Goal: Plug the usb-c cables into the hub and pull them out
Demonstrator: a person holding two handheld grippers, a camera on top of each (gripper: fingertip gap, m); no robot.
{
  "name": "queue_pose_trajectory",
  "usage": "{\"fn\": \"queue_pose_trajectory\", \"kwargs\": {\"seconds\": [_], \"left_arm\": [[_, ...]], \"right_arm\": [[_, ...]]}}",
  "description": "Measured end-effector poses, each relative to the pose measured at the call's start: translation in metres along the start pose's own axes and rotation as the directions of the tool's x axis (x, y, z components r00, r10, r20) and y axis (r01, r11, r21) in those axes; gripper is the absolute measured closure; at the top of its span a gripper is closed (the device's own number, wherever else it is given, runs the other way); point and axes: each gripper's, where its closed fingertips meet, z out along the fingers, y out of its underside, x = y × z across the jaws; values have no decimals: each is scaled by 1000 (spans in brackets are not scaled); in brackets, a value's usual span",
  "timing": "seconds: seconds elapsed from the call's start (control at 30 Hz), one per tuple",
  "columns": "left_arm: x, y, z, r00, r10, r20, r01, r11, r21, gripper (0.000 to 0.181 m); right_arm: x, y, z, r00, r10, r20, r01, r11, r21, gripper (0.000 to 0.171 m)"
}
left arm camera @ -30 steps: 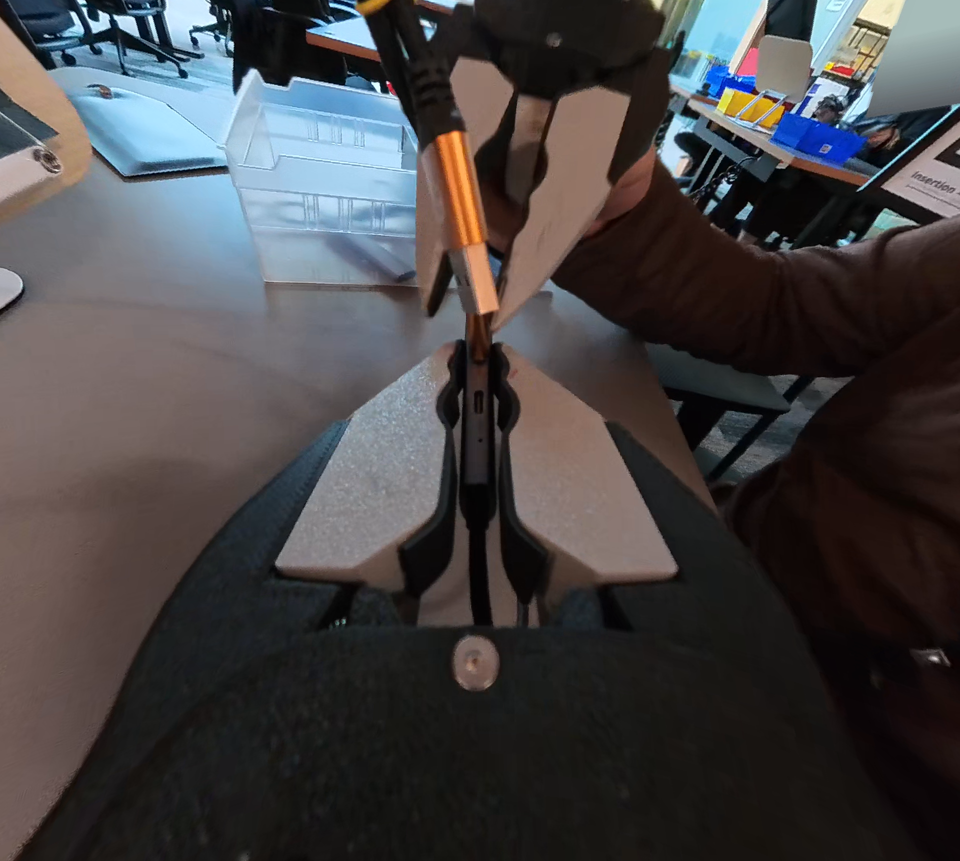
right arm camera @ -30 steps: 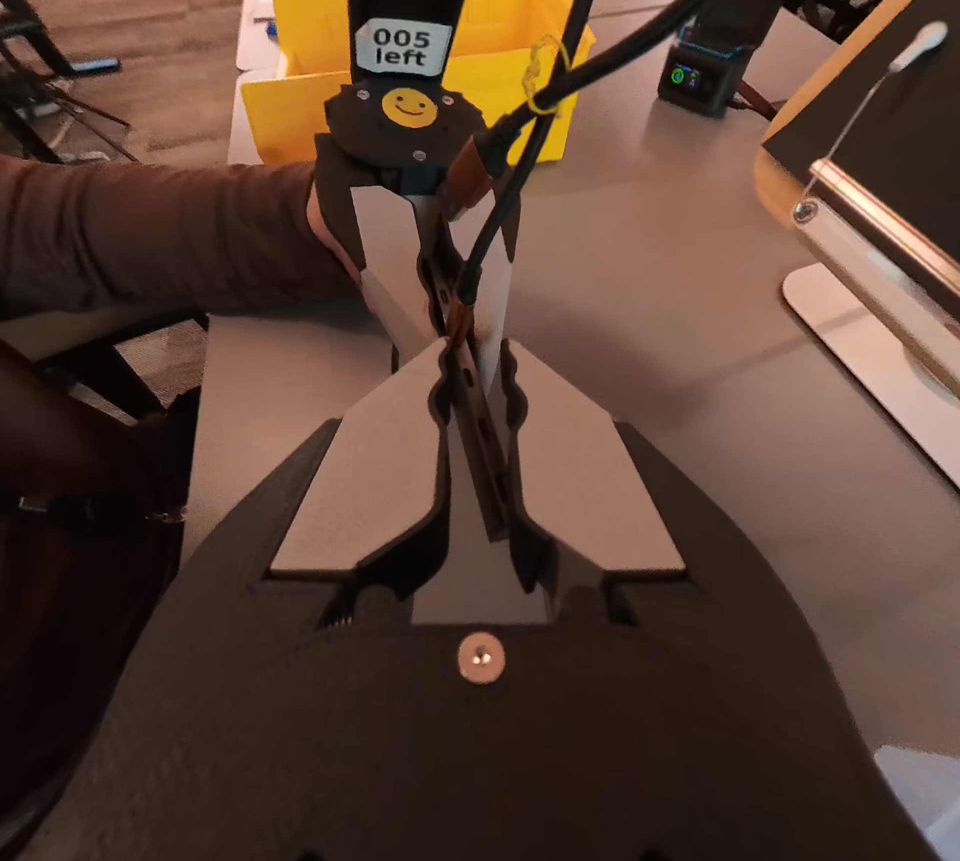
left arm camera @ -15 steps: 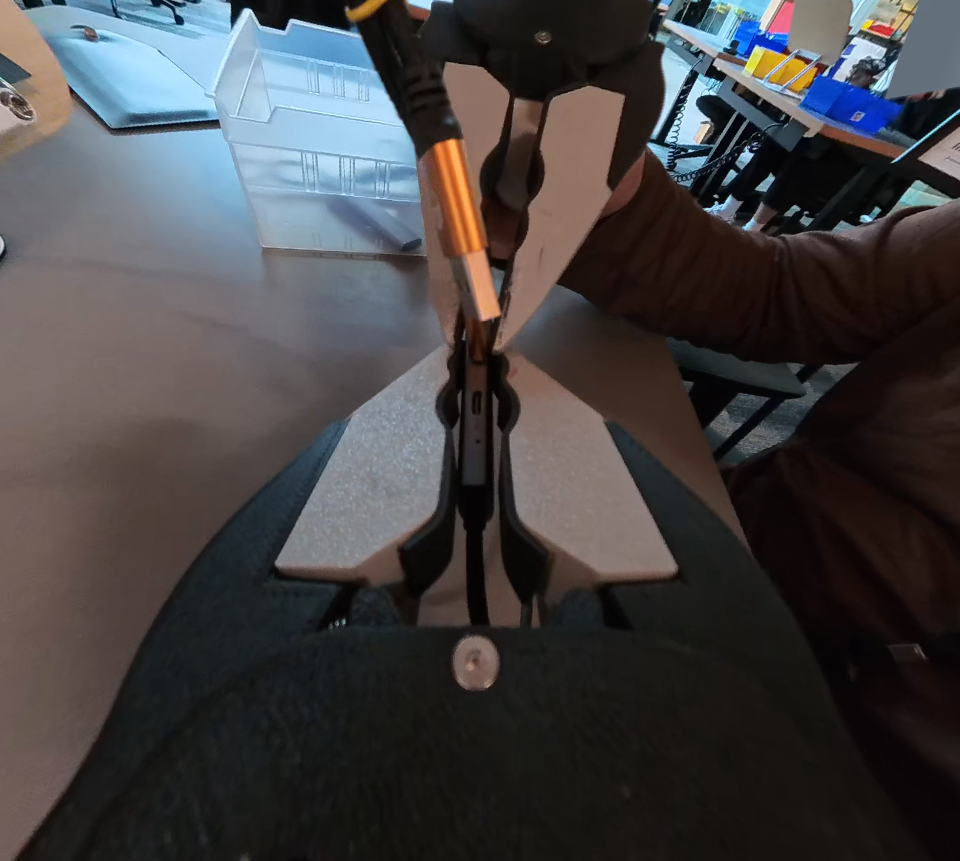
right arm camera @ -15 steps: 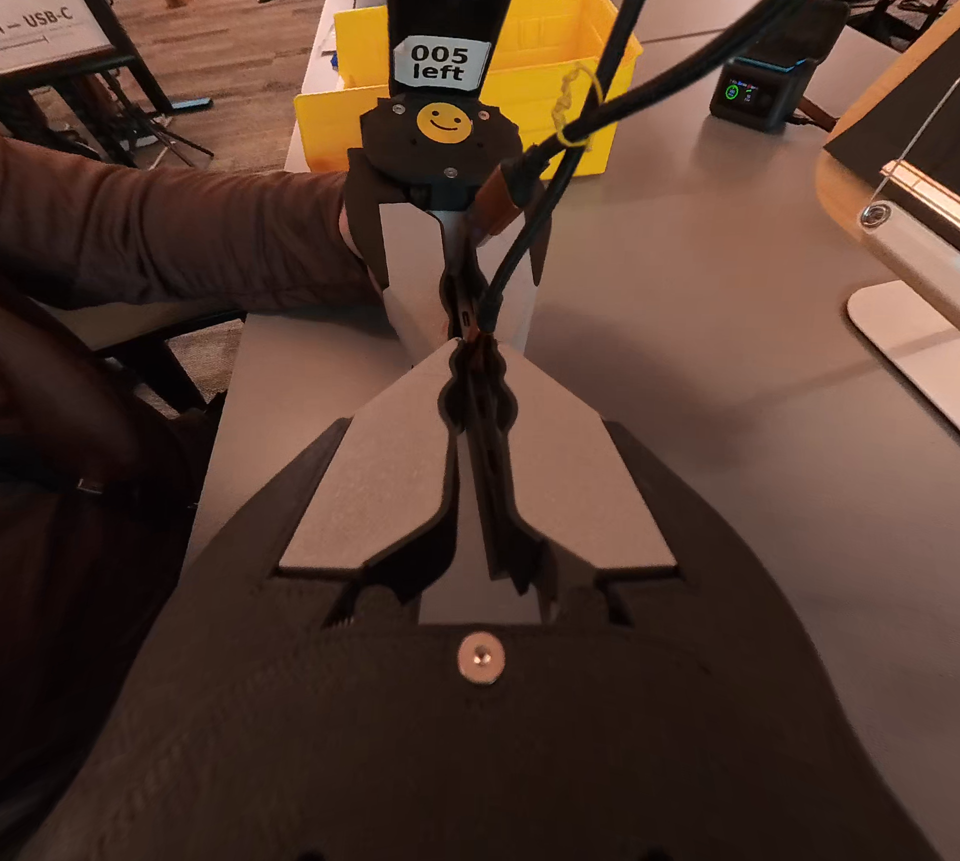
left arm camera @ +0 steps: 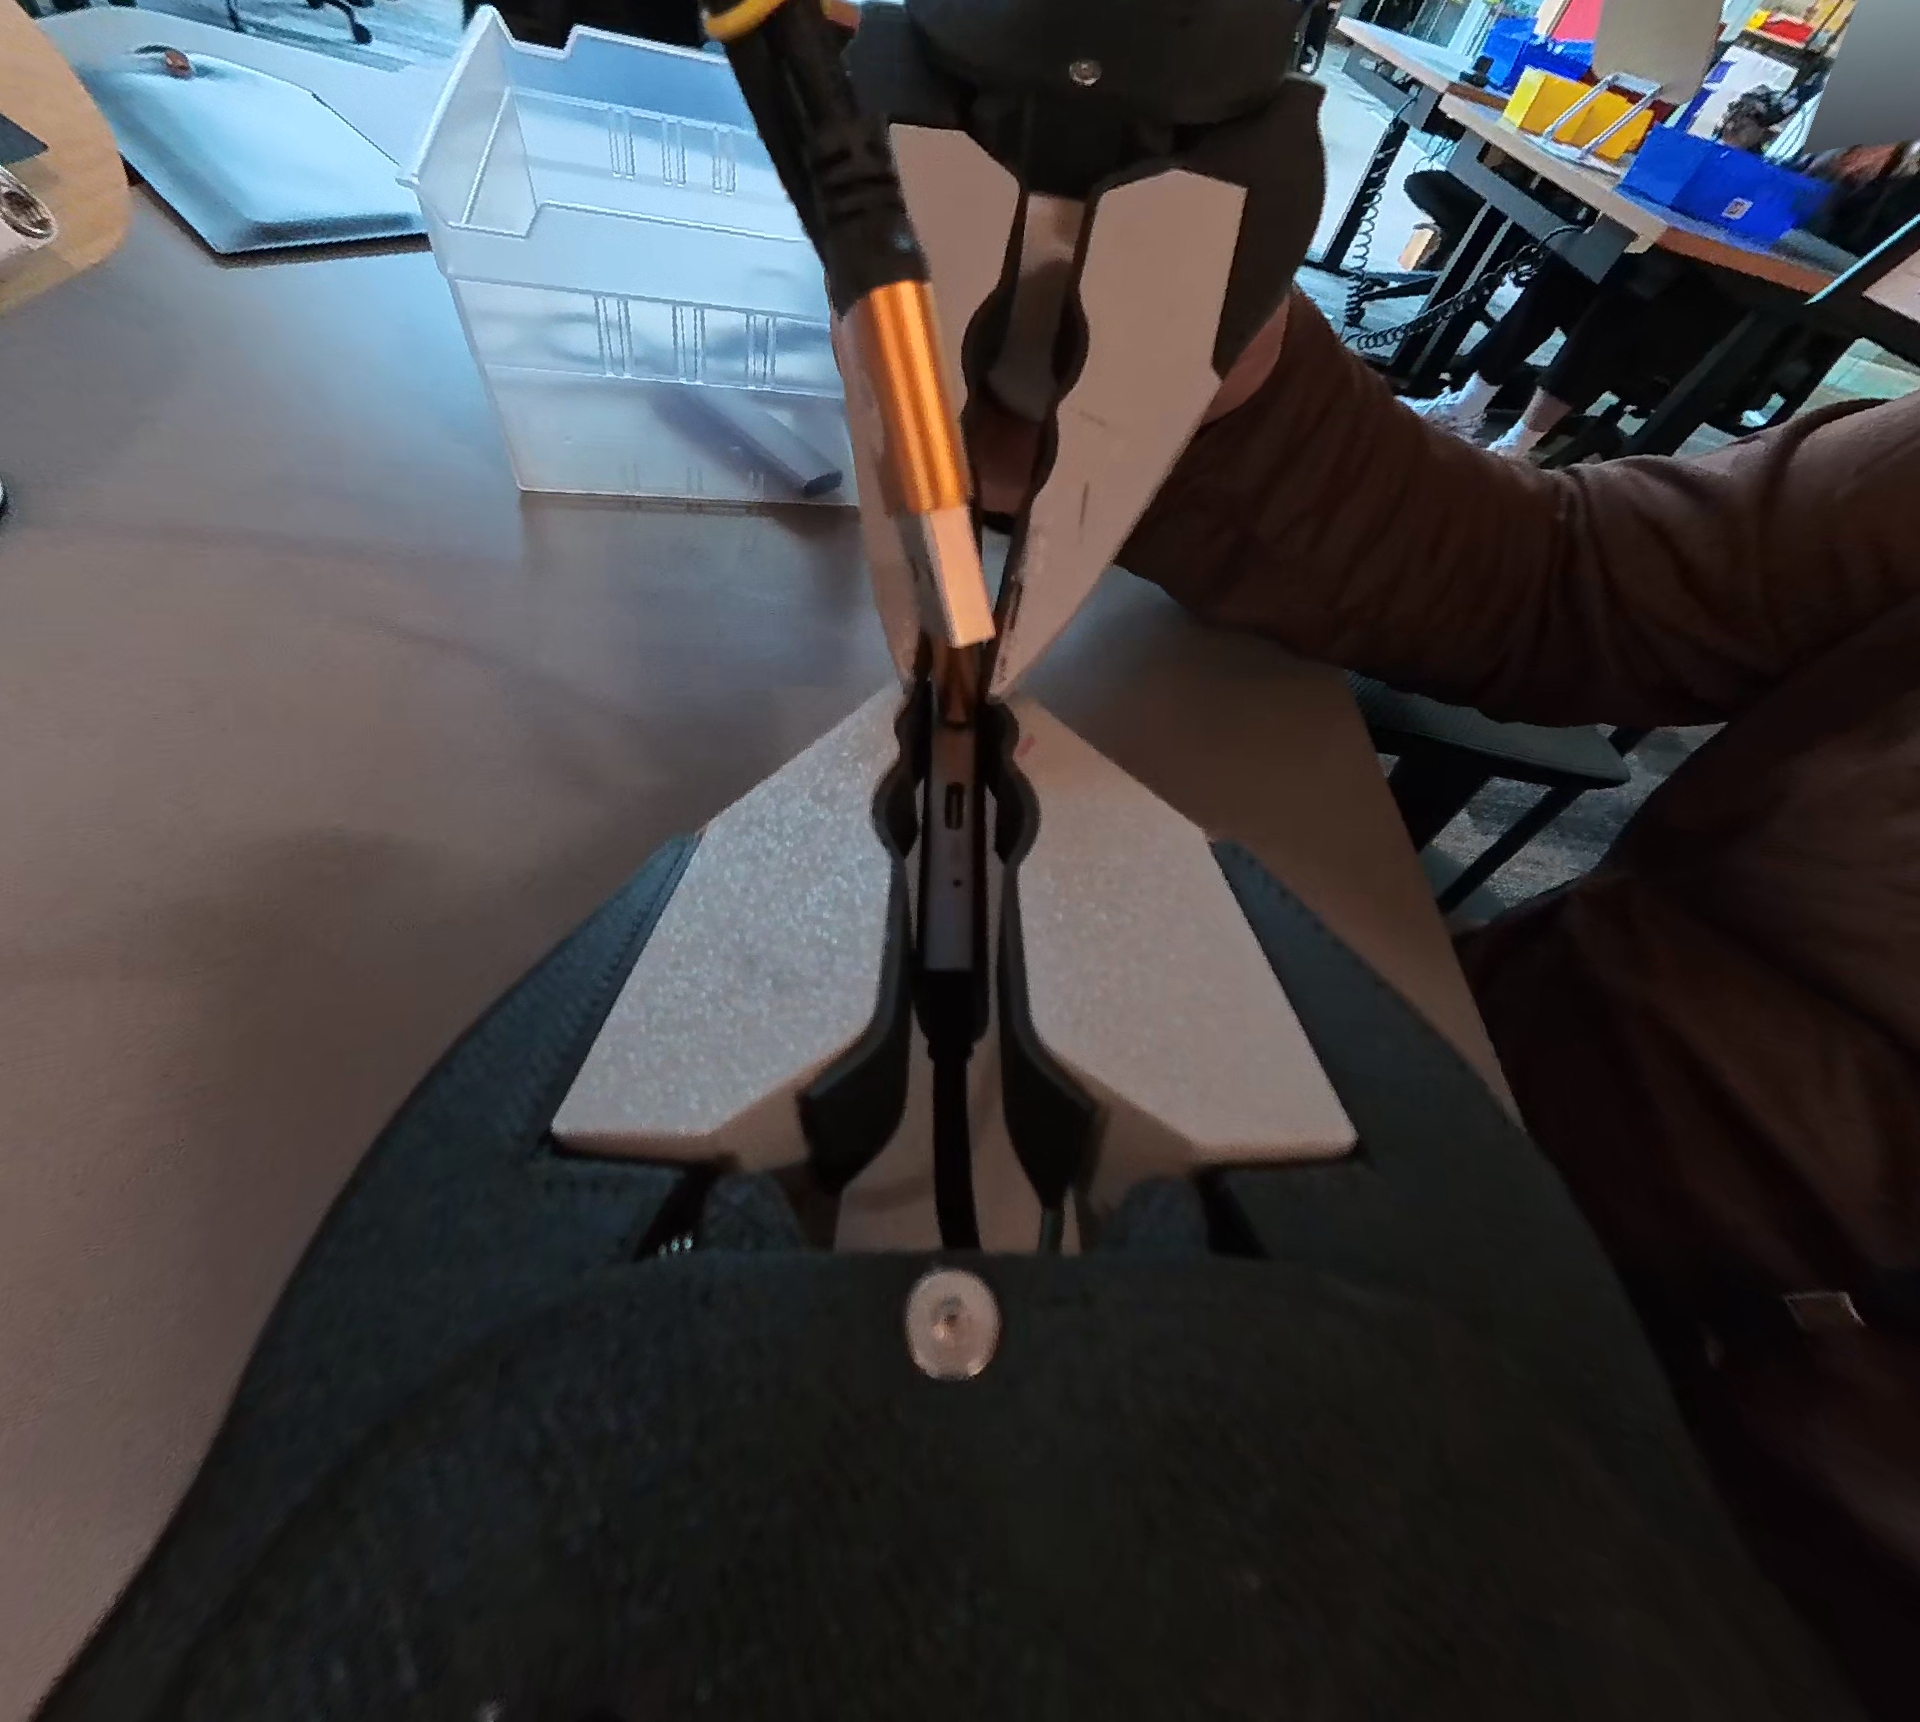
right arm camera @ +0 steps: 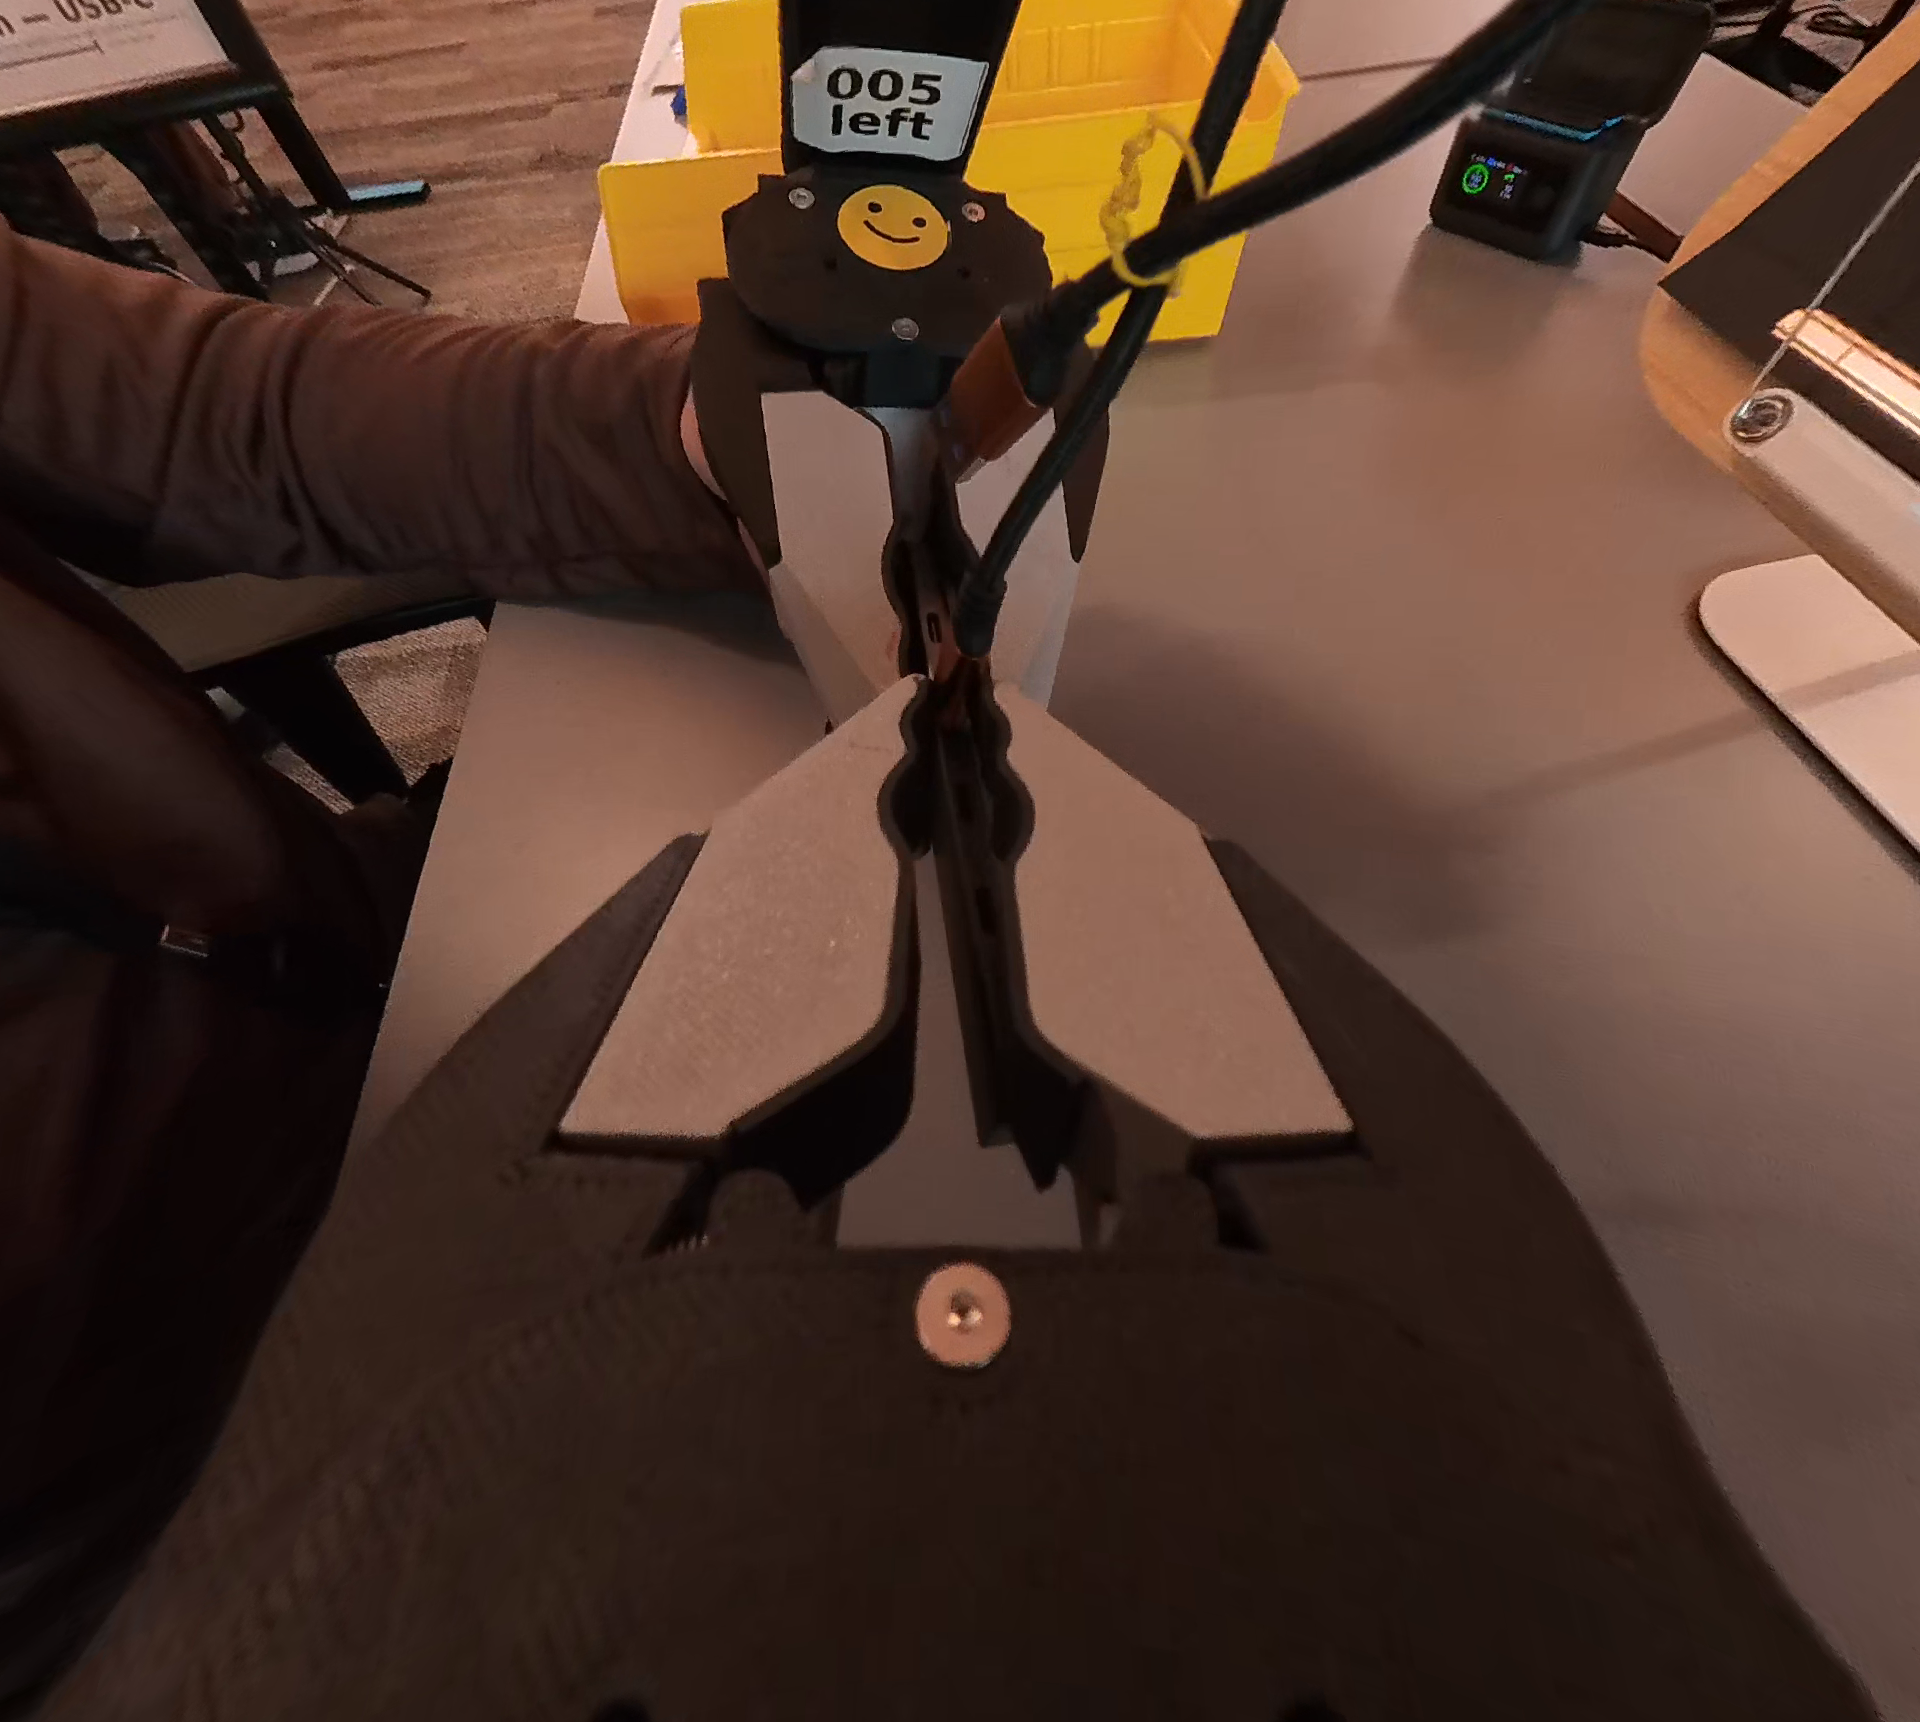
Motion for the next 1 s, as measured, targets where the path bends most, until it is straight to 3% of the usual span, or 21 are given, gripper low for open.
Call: {"fn": "queue_pose_trajectory", "kwargs": {"seconds": [0.2, 0.43, 0.83, 0.93, 1.0], "left_arm": [[-1, 3, -1, 1000, -18, 12, 18, 999, -29, 174], [6, -26, -11, 972, -207, -113, 224, 961, 163, 174], [6, -38, -23, 975, -195, -102, 213, 956, 204, 174], [6, -27, -11, 984, -170, -50, 176, 972, 156, 173], [11, -31, -6, 982, -168, -84, 180, 968, 174, 173]], "right_arm": [[0, 0, 2, 998, -51, -24, 51, 999, -12, 169], [1, -27, -3, 997, 69, 23, -72, 980, 186, 170], [3, -47, -2, 990, 131, 46, -139, 932, 333, 171], [19, -71, -28, 981, 191, 26, -175, 831, 528, 170], [21, -77, -43, 979, 195, 64, -197, 799, 569, 170]]}}
